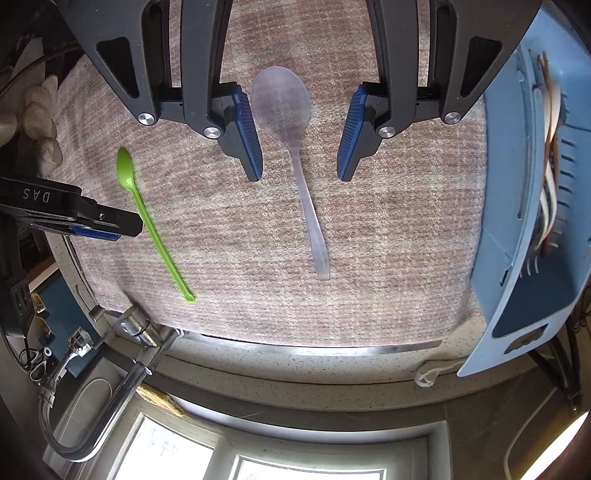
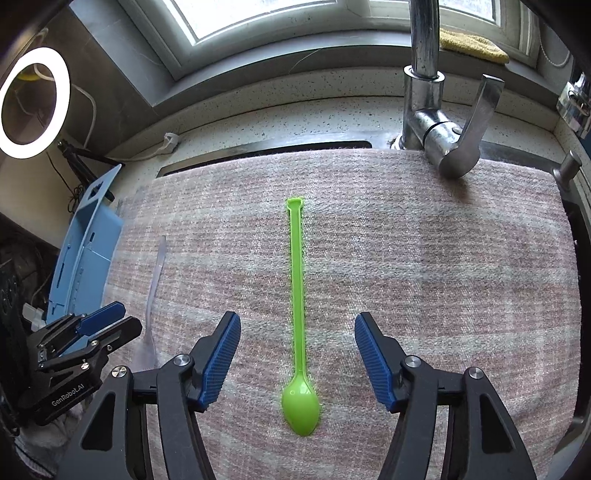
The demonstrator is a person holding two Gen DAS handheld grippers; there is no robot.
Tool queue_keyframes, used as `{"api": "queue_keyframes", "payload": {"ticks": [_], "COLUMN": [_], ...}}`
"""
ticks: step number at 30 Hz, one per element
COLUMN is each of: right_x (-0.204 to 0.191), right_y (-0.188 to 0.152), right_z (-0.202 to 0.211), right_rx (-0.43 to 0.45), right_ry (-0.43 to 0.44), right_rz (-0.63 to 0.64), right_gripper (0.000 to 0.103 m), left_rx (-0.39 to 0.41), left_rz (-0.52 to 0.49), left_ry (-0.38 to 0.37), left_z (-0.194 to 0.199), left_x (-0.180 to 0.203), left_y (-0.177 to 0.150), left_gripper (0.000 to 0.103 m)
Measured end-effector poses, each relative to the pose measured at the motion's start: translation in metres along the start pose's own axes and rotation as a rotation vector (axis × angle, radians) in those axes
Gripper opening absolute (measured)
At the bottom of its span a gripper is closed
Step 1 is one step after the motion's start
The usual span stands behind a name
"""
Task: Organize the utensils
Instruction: 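Close the left tool on the clear spoon while the right tool grasps the green spoon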
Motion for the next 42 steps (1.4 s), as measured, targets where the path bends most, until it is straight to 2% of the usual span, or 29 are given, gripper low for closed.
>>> {"api": "queue_keyframes", "payload": {"ticks": [5, 10, 13, 15, 19, 23, 26, 29, 42], "right_x": [-0.003, -0.005, -0.004, -0.004, -0.004, 0.001, 0.005, 0.008, 0.023], "right_y": [-0.001, -0.003, -0.004, -0.004, -0.007, -0.006, -0.003, -0.003, -0.009], "right_z": [-0.007, -0.013, -0.015, -0.017, -0.018, -0.016, -0.015, -0.014, -0.001], "right_rx": [-0.012, -0.022, -0.02, -0.016, -0.001, 0.009, 0.004, 0.001, -0.001], "right_ry": [-0.032, -0.063, -0.079, -0.099, -0.133, -0.142, -0.137, -0.12, 0.026], "right_rz": [0.024, 0.045, 0.051, 0.064, 0.092, 0.082, 0.07, 0.045, -0.148], "right_gripper": [0.054, 0.05, 0.048, 0.044, 0.036, 0.023, 0.011, 0.007, 0.006], "left_rx": [-0.021, -0.049, -0.058, -0.057, -0.056, -0.047, -0.04, -0.039, -0.042], "left_rz": [-0.014, -0.051, -0.068, -0.081, -0.087, -0.028, -0.02, -0.026, -0.044], "left_ry": [0.008, 0.014, 0.01, 0.006, -0.001, -0.054, -0.064, -0.067, -0.124], "left_z": [-0.009, -0.019, -0.025, -0.025, -0.026, -0.024, -0.023, -0.021, -0.013], "left_x": [0.001, 0.007, 0.011, 0.012, 0.006, -0.006, -0.009, -0.01, 0.002], "left_y": [0.004, 0.004, 0.002, 0.002, 0.002, 0.001, 0.0, -0.002, -0.016], "left_gripper": [0.04, 0.031, 0.03, 0.028, 0.015, 0.01, 0.008, 0.007, 0.005]}}
Point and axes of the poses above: each gripper's, at about its wrist camera, not at the fingertips, and z roughly against the way its jaws point, x to its right, y to its top, the point moved 5 cm from there along -z, roughly the way its jaws point, and after that the axes turned 3 degrees about y, right-handed, at the moved point
